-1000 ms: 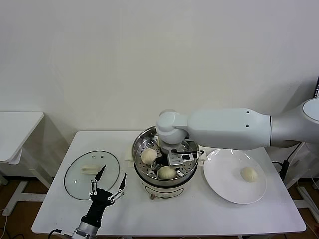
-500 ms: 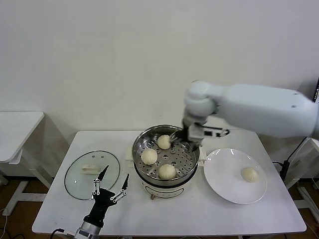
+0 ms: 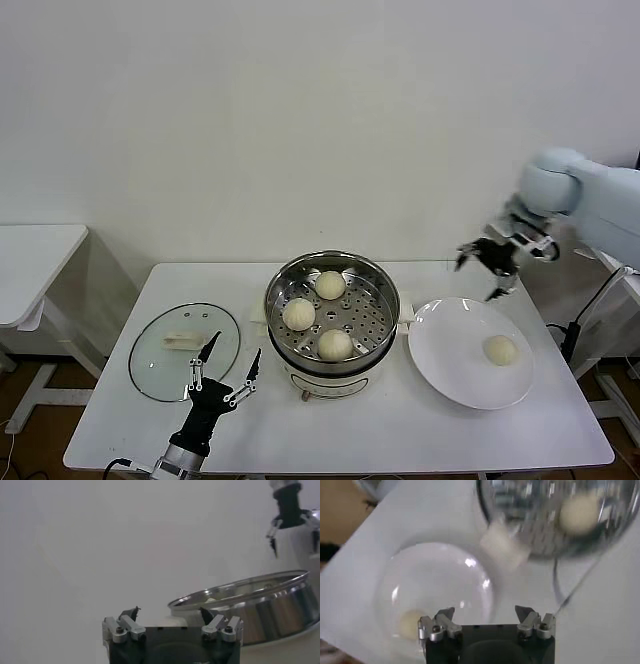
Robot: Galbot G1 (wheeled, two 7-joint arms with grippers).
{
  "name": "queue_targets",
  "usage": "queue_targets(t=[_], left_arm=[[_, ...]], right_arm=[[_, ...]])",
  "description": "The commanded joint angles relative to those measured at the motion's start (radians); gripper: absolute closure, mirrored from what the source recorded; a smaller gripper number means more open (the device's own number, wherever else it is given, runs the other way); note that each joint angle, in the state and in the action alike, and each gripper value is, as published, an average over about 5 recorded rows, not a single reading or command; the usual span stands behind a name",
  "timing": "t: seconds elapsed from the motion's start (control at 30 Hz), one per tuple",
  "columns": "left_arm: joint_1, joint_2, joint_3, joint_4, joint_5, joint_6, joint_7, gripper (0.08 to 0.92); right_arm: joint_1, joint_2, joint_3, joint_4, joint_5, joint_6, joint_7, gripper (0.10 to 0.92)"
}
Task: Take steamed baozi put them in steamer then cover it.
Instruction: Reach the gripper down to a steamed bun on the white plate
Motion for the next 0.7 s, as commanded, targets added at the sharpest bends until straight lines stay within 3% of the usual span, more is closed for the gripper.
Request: queue_targets(t=[0.03,0.37,0.7], left_arm=[[0.000,0.000,0.004,0.000,0.002,0.003,-0.002,0.177],[0.005,-0.001,0.000,0.000,0.005,0.004,-0.004,0.177],[0.009,-0.001,-0.008,0.006,0.006,0.000,-0.003,0.177]], right_arm=[[-0.233,-0.113,0.051,-0.172,0.023,-0.085,0.082,0.203],[-0.452,-0.043,0.251,-0.256,0.018,-0.110,0.159,0.203],[-0.481,0.013,0.261,-0.282,0.004,-0.122,0.153,0.203]])
